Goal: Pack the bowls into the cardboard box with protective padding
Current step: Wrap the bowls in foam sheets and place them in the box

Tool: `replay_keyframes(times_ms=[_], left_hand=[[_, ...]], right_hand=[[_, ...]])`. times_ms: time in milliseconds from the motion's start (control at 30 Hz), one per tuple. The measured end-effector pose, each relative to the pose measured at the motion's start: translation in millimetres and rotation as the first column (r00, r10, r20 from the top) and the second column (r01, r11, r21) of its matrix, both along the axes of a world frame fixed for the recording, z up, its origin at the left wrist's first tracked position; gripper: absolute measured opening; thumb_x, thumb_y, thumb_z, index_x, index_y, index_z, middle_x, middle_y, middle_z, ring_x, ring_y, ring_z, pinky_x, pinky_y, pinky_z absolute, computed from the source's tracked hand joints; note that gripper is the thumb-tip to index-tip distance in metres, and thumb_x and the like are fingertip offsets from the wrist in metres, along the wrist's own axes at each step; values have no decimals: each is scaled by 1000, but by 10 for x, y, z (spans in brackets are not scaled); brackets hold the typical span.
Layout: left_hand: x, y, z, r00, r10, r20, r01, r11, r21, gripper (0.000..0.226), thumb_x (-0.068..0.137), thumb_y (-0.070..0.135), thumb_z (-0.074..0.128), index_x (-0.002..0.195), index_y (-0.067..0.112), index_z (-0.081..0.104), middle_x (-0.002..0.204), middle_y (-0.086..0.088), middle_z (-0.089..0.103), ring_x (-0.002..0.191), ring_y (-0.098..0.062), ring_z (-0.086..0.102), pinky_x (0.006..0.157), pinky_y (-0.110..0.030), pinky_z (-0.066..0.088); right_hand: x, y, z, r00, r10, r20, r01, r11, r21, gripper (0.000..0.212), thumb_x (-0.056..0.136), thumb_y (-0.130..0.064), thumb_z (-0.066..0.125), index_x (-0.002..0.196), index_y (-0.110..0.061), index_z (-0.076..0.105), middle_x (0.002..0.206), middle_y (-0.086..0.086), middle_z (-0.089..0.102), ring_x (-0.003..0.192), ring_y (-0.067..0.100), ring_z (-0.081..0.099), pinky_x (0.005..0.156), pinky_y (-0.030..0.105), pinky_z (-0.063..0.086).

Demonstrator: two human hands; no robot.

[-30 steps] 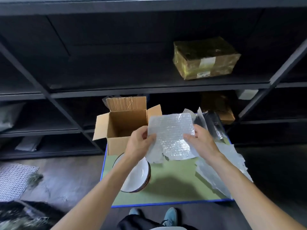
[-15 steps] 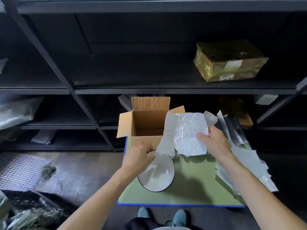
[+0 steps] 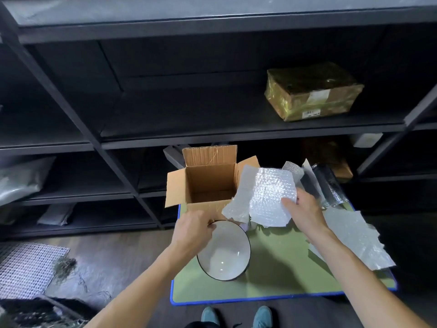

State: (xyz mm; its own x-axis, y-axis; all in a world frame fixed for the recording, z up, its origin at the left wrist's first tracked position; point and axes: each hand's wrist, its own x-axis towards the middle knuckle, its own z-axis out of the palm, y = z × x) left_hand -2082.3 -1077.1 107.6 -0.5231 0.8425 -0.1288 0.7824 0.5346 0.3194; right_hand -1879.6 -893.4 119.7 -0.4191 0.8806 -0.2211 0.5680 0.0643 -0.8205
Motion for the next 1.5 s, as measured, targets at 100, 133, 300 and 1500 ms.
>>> replay_keyframes(times_ms=[100, 133, 300, 1500], left_hand=[[-52, -32, 193, 992, 27, 120, -35, 997, 68, 18, 89, 30, 64, 104, 36, 72, 94, 13, 74, 84, -14, 64, 71, -26, 48], [-73, -44, 268, 983, 35, 183, -51, 995, 83, 13, 89, 30, 66, 99, 34, 72, 92, 14, 73, 80, -12, 62, 69, -25, 47], [-139, 36, 585, 921, 62, 385, -144, 972, 187, 6, 90, 30, 67, 88, 35, 70, 84, 16, 70, 72, -5, 63, 58, -25, 51], [-246, 319, 614, 551, 206, 809, -371, 929, 16, 77, 77, 76, 59, 137, 28, 48, 118, 6, 63, 102, -16, 63, 80, -33, 55]], right_hand=[[13, 7, 1, 1000, 1, -15, -1, 1000, -8, 11, 94, -16, 54, 90, -7, 58, 80, 5, 58, 74, 23, 53, 62, 33, 37], [15, 11, -7, 1000, 0, -17, -1, 1000, -6, 12, 94, -17, 54, 89, -6, 58, 80, 6, 59, 75, 24, 53, 62, 33, 37], [-58, -33, 5, 998, 65, -27, -66, 997, -39, 10, 77, -20, 51, 78, -20, 61, 75, 1, 62, 71, 22, 55, 60, 31, 38], [-376, -196, 391, 845, 80, -528, -385, 777, -498, 50, 84, -29, 54, 127, -3, 60, 120, 27, 66, 96, 34, 67, 87, 49, 55]])
